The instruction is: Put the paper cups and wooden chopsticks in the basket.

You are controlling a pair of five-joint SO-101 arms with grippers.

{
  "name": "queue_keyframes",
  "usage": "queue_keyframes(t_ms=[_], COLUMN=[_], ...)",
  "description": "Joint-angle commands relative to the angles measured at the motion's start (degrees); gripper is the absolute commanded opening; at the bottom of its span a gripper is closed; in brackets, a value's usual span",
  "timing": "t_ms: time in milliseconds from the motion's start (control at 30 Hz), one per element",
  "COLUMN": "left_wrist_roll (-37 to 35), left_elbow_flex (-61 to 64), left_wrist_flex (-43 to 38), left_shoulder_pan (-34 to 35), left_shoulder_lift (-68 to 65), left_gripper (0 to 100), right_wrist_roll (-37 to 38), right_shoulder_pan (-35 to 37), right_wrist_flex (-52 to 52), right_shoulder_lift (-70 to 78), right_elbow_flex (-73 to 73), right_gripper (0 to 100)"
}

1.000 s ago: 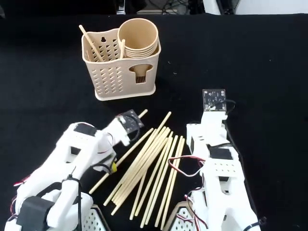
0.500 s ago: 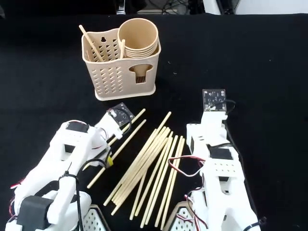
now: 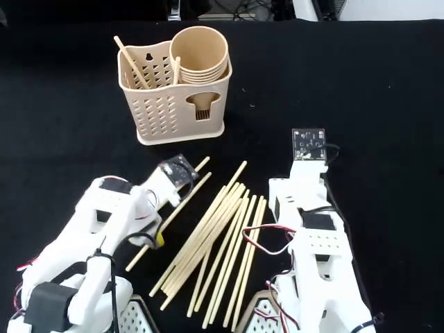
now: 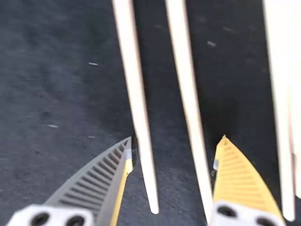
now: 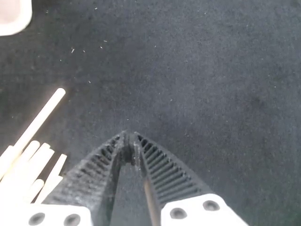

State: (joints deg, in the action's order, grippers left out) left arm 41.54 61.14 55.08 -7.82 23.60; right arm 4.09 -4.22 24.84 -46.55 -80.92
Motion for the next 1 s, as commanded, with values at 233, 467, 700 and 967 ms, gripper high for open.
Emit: queue_keyframes(t_ms=[233, 467, 700, 967], left_wrist_roll=[0.2, 0.2, 0.2, 0.2], left_elbow_flex=[0.5, 0.5, 0.0, 0.4], left_wrist_flex=[1.5, 1.4, 1.8, 1.8], left_shoulder_pan=[-6.4, -6.0, -5.9, -6.5], left_shoulder_lift=[0.5, 0.5, 1.0, 1.1], left_gripper=[9, 14, 14, 3], right_wrist_roll=[0.7, 0.7, 0.7, 0.7], right_shoulder_pan=[-0.4, -0.4, -0.4, -0.4], right_wrist_flex=[-1.2, -1.2, -1.2, -1.2], right_shoulder_lift=[-0.7, -0.7, -0.7, -0.7], right_elbow_flex=[0.2, 0.2, 0.2, 0.2], right_gripper=[1.2, 1.2, 1.2, 1.2])
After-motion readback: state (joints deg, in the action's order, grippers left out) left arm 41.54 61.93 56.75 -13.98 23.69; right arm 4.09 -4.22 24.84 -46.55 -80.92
